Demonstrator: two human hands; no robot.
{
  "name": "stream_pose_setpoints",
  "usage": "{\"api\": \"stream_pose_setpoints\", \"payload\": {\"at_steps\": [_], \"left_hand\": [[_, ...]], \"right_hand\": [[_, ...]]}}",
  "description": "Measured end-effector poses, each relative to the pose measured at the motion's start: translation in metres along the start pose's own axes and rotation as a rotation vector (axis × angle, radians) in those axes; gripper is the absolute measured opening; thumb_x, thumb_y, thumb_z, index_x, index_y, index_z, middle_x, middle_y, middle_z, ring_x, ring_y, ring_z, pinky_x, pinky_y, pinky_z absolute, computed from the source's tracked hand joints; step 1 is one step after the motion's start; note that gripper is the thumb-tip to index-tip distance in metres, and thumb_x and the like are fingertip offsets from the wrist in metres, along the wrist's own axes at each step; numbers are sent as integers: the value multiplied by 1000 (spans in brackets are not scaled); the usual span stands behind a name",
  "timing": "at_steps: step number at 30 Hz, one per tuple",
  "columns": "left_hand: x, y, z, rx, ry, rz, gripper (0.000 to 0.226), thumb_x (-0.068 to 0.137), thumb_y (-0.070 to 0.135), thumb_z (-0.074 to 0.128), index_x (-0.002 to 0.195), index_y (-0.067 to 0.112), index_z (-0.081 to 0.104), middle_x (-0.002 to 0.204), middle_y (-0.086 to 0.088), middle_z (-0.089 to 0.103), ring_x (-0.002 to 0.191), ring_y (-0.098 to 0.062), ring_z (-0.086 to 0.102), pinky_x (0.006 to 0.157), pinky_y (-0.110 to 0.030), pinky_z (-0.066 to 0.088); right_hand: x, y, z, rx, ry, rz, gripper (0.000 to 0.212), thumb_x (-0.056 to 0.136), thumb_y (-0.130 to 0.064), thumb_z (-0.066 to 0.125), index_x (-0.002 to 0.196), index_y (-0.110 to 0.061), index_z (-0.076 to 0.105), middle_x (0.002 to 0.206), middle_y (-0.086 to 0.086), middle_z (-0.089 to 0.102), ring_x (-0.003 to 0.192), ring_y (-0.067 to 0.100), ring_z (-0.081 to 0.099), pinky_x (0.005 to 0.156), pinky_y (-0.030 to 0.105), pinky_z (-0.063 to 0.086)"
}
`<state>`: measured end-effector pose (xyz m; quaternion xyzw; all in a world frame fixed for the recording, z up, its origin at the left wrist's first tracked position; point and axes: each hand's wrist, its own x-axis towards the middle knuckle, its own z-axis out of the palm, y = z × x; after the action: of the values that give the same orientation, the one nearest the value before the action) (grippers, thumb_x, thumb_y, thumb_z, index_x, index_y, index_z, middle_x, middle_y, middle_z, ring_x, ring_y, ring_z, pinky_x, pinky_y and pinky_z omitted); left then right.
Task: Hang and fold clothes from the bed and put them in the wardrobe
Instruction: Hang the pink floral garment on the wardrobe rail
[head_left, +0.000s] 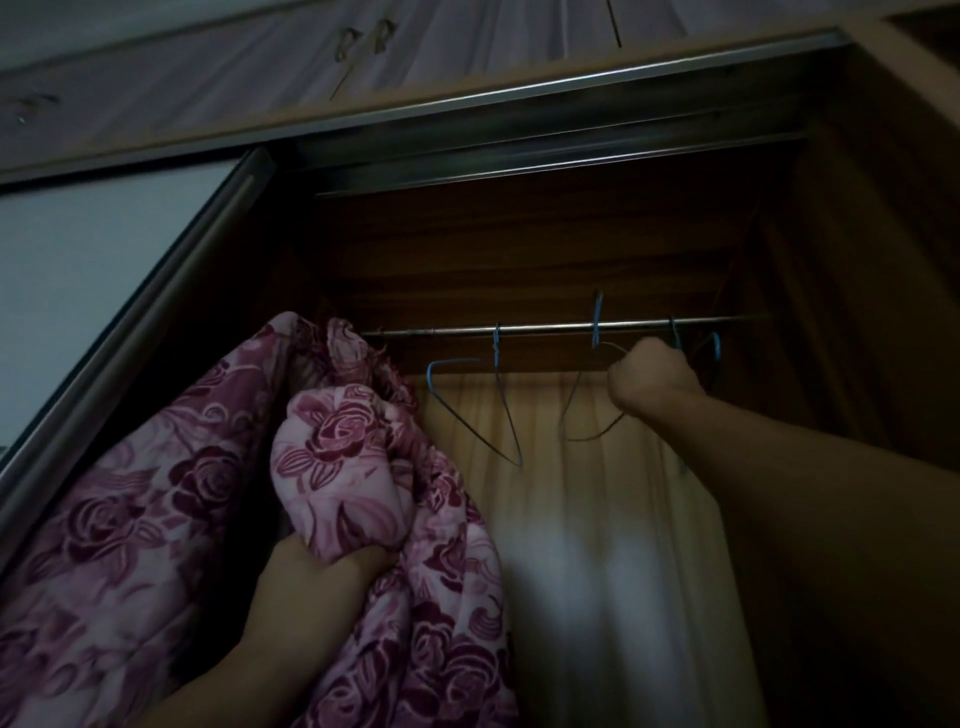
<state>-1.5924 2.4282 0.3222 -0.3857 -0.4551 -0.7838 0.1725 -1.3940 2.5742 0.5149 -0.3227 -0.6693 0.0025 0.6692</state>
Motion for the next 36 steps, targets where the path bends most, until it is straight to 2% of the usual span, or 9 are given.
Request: {"api": "stream_pose_setpoints", "payload": {"at_steps": [4, 9, 13, 18, 22, 26, 29, 33, 36], "left_hand": [[-17, -2, -1, -5, -5, -52, 32, 61, 17, 82, 91, 12, 72, 77, 13, 66, 75, -3, 58, 73, -26, 41], [-45, -4, -10, -9, -12, -124, 31, 61, 16, 82, 90, 11, 73, 84, 4, 72, 80, -10, 64, 72, -26, 45], [-68, 4, -25, -1, -1, -123, 22, 72, 4, 77, 84, 20, 70, 85, 5, 72, 83, -16, 65, 77, -30, 48], [-106, 34, -40, 89, 34, -65, 25, 74, 2, 74, 87, 22, 67, 81, 14, 68, 75, -2, 62, 64, -18, 45], [-144, 57, -47, 194, 133, -105, 21, 65, 5, 79, 78, 19, 69, 74, 12, 72, 74, -8, 67, 72, -26, 52], [-205, 84, -42, 342, 215, -118, 19, 67, 7, 74, 84, 14, 71, 81, 5, 73, 80, -14, 68, 78, -29, 54], [-265, 112, -28, 412, 259, -149, 23, 75, 1, 67, 95, 11, 70, 80, 4, 69, 71, -5, 65, 62, -18, 51], [-334, 158, -18, 431, 326, -260, 38, 56, 15, 66, 93, 10, 72, 86, -7, 74, 86, -25, 70, 80, -41, 58], [-372, 197, -24, 452, 392, -298, 37, 57, 8, 64, 93, 8, 71, 77, -5, 74, 77, -25, 70, 69, -40, 59]], "right_hand": [[-42, 20, 5, 128, -3, 90, 38, 93, -31, 44, 122, -10, 58, 126, 14, 58, 114, 34, 54, 94, 37, 42], [-88, 35, 53, 283, -371, 254, 37, 92, -28, 49, 108, 3, 61, 89, 15, 66, 72, 27, 58, 57, 26, 41], [-136, 37, 84, 509, -336, 409, 40, 95, -28, 44, 112, 4, 61, 109, 20, 65, 96, 36, 63, 70, 31, 48], [-159, 54, 91, 804, -459, 613, 31, 76, -34, 59, 91, -6, 61, 78, 13, 61, 63, 27, 57, 53, 31, 45], [-183, 62, 53, 771, -500, 651, 55, 81, -50, 58, 110, -4, 64, 98, 13, 67, 90, 32, 65, 80, 35, 52], [-239, 51, 3, 773, -653, 520, 43, 100, -27, 42, 129, 3, 54, 134, 16, 55, 123, 34, 53, 91, 29, 43], [-281, 47, -43, 775, -800, 385, 46, 100, -28, 39, 136, 0, 47, 142, 18, 48, 129, 32, 47, 102, 31, 38], [-313, 55, -108, 836, -1061, 415, 47, 96, -31, 41, 130, -1, 53, 132, 16, 55, 118, 35, 54, 99, 36, 45], [-329, 60, -148, 918, -1152, 407, 62, 85, -47, 48, 128, -3, 55, 130, 16, 58, 117, 35, 55, 100, 42, 46]]}}
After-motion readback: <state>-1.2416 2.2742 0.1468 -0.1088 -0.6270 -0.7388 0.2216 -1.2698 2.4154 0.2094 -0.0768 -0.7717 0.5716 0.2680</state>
